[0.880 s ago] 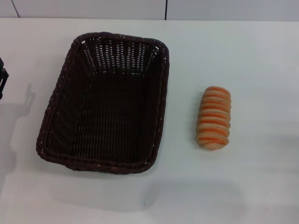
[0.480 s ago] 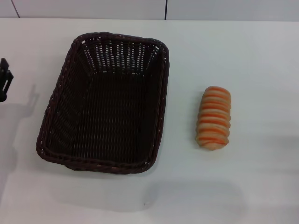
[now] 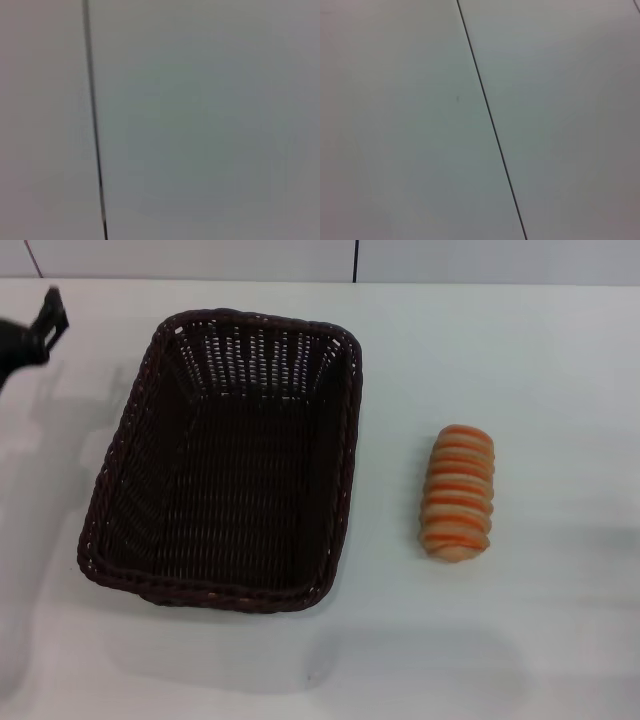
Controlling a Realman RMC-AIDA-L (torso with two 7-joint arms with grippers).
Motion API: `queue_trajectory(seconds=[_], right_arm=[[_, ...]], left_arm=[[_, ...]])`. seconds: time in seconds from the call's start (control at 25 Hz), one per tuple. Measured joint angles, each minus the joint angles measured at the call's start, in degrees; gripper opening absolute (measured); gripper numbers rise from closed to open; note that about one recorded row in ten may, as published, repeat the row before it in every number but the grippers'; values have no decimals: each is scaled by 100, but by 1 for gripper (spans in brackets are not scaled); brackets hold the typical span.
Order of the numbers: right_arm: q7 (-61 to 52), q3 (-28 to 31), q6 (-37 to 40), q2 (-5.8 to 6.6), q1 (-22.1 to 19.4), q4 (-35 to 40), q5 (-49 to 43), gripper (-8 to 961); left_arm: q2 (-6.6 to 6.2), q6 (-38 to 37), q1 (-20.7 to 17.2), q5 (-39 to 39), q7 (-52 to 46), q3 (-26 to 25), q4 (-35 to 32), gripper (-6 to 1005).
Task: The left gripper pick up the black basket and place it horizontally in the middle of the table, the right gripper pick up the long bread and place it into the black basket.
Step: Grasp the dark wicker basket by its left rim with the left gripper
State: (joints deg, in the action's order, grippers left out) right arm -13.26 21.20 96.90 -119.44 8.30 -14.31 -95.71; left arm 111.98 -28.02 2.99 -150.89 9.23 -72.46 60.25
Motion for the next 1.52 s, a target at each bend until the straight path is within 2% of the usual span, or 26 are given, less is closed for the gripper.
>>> queue_trajectory(seconds=[0.04,0.12,0.24,0.32,0.36,0.4,0.44,0.52,0.56,0.6,0.64,0.76,0.8,0.84,0.88,1.12,1.16,1.28,1.36,1.44,1.52], right_arm=[[-1,-1,-5,4,0,4,0,833],[-1,-2,-5,4,-3,5,0,833],[-2,-1,-4,4,-14,15,14,833],[-2,-2,-5,4,-15,16,13,833],[-2,-2,-6,4,-16,15,11,833],[-2,-2,-6,3,-18,15,9,833],[-1,-1,-6,3,-21,15,7,833],[-1,-2,-7,-1,-25,13,6,833],[-1,-2,-7,-2,-25,12,5,833],[-1,-1,-8,-2,-26,12,4,833],[-1,-1,-9,-2,-28,14,4,833],[-1,-7,-9,-5,-31,17,3,833],[-1,-11,-12,-5,-30,14,2,833],[0,-15,-15,-5,-28,14,1,833],[0,-17,-15,-5,-28,16,1,833],[3,-68,4,-2,-21,9,-1,833],[4,-69,10,-2,-21,9,-1,833],[5,-71,36,0,-22,2,-1,833],[6,-72,42,0,-23,0,-1,833],[7,-79,46,0,-25,-1,-1,833],[7,-84,46,0,-21,-1,-1,833]], left_arm=[[18,402,-70,-93,77,-161,392,788],[69,1968,-229,-360,184,-601,1655,787],[101,4314,-172,-350,179,-1049,3024,786],[175,5621,-44,-324,222,-1257,3638,786],[259,6194,19,-324,273,-1341,3885,786],[409,6787,69,-337,396,-1449,4121,785],[480,7065,90,-341,460,-1500,4220,785],[480,7065,90,-341,460,-1500,4220,785],[597,7556,121,-350,564,-1592,4392,785],[597,7556,121,-350,564,-1592,4392,784],[632,8360,256,-323,547,-1616,4496,784],[632,8360,256,-323,547,-1616,4496,783],[641,8673,325,-351,510,-1589,4398,783],[641,8673,325,-351,510,-1589,4398,783],[642,8635,326,-379,506,-1587,4104,783],[639,8612,373,-380,505,-1595,3895,781],[631,8573,571,-395,502,-1615,3423,781],[631,8573,571,-395,502,-1615,3423,780],[628,8795,789,-400,484,-1595,3272,780],[623,8851,817,-397,508,-1592,3293,779],[623,8851,817,-397,508,-1592,3293,748]])
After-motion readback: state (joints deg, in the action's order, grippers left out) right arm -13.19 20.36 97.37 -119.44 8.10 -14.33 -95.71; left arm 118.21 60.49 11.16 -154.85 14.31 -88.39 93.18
